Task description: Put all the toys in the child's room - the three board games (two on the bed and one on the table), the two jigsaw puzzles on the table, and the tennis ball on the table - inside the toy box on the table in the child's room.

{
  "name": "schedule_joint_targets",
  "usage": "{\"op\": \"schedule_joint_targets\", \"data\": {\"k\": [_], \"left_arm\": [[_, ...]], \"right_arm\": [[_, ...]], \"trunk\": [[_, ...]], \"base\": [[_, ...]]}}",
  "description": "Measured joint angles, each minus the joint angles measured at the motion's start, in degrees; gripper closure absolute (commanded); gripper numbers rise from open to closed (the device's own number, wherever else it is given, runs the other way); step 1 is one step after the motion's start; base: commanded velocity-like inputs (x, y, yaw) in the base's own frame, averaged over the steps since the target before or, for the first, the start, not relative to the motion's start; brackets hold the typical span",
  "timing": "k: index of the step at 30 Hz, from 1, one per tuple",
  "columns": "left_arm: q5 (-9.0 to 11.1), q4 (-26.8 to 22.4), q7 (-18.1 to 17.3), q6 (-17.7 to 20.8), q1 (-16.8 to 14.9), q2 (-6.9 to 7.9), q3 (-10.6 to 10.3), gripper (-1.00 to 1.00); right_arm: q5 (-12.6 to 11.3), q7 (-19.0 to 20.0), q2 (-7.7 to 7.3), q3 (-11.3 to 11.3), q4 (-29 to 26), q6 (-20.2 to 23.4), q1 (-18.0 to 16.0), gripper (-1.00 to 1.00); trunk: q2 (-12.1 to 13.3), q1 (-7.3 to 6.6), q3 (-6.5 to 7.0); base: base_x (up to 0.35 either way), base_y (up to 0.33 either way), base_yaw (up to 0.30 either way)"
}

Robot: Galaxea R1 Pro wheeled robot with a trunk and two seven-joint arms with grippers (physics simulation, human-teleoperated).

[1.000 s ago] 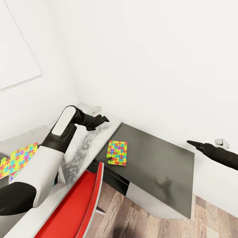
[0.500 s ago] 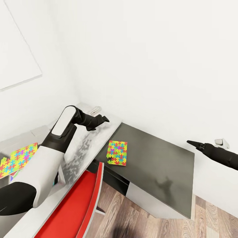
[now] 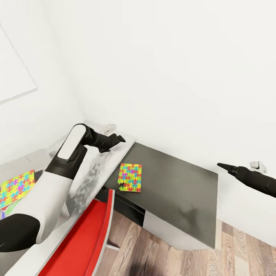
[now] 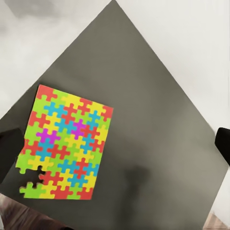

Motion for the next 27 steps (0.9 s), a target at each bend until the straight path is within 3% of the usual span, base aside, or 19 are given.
{"op": "schedule_joint_targets", "data": {"k": [4, 12, 15, 27], "left_arm": [[-0.1, -0.1, -0.1, -0.1, 1.1, 0.31, 0.2, -1.00], [-0.7, 0.0, -0.3, -0.7, 3.3, 1.16, 3.3, -1.00], [-0.9, 0.1, -0.4, -0.8, 4.0, 2.30, 4.5, -1.00], [-1.0, 0.4, -0.5, -1.2, 5.8, 3.95, 5.7, -1.00]], "right_arm": [[-0.1, 0.0, -0.02, 0.0, 0.0, 0.0, 0.0, -1.00], [-0.1, 0.0, -0.03, 0.1, 0.0, 0.0, 0.1, -1.00], [-0.1, 0.0, -0.02, 0.1, 0.0, 0.0, 0.1, -1.00], [-0.1, 0.0, 0.05, 0.2, 0.0, 0.0, 0.1, -1.00]], "trunk": [[0.0, 0.00, 0.00], [0.0, 0.00, 0.00], [0.0, 0.00, 0.00], [0.0, 0.00, 0.00]], "base": [[0.000, 0.000, -0.261], [0.000, 0.000, -0.277], [0.000, 0.000, -0.226], [0.000, 0.000, -0.075]]}}
